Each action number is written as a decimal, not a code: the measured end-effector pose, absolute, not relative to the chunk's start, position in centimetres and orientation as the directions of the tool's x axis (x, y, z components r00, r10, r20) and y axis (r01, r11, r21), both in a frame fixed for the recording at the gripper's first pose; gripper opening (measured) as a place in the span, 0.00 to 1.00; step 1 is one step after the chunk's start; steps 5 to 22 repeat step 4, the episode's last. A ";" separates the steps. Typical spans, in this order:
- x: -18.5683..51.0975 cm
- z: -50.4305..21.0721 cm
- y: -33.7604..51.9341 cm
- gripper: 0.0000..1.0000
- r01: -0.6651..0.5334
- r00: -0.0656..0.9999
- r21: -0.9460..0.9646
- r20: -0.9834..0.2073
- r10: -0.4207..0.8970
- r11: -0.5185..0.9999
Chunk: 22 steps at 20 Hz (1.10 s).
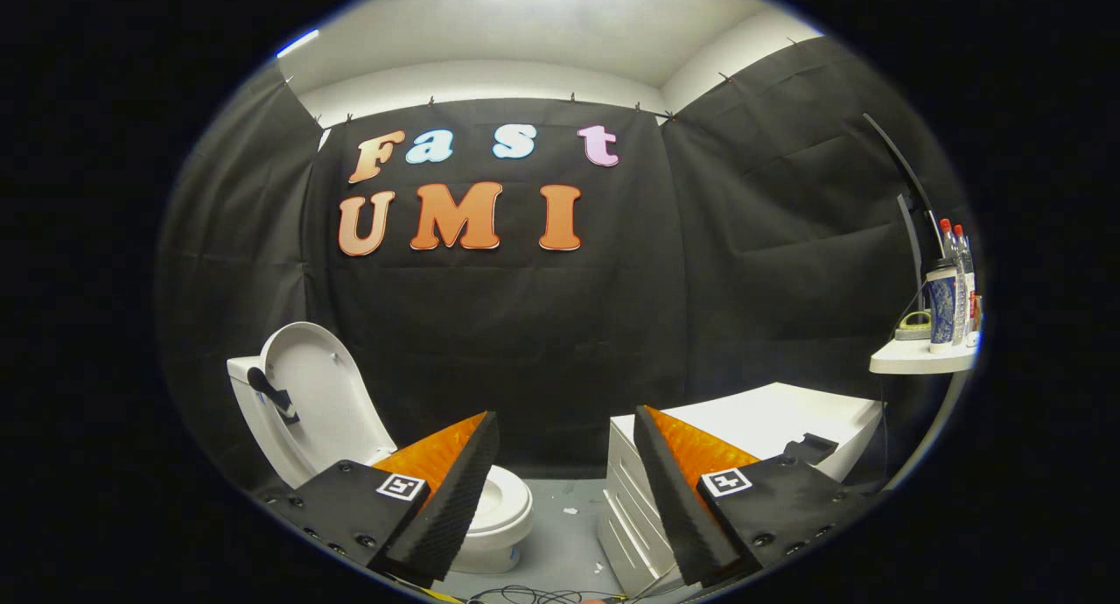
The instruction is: Open the toilet lid.
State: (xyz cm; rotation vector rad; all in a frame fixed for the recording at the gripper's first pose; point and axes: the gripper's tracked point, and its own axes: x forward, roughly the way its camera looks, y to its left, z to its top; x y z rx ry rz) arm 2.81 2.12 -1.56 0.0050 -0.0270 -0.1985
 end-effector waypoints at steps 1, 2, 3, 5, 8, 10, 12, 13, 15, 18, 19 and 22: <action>2.8 -1.6 2.1 0.99 0.197 0.980 0.008 0.023 -0.198 0.980; 2.8 -1.7 2.2 0.99 0.195 0.981 0.007 0.020 -0.195 0.981; 2.9 -1.7 2.4 0.99 0.192 0.981 0.006 0.019 -0.192 0.981; 2.9 -1.7 2.4 0.99 0.190 0.982 0.005 0.018 -0.190 0.982; 2.9 -1.7 2.4 0.99 0.190 0.982 0.005 0.018 -0.190 0.982; 2.9 -1.7 2.4 0.99 0.190 0.982 0.005 0.018 -0.190 0.982; 2.9 -1.7 2.4 0.99 0.190 0.982 0.005 0.018 -0.190 0.982; 2.9 -1.7 2.4 0.99 0.190 0.982 0.005 0.018 -0.190 0.982; 2.9 -1.7 2.4 0.99 0.190 0.982 0.005 0.018 -0.190 0.982; 2.9 -1.7 2.4 0.99 0.190 0.982 0.005 0.018 -0.190 0.982; 2.9 -1.7 2.4 0.99 0.190 0.982 0.005 0.018 -0.190 0.982; 2.9 -1.7 2.4 0.99 0.190 0.982 0.005 0.018 -0.190 0.982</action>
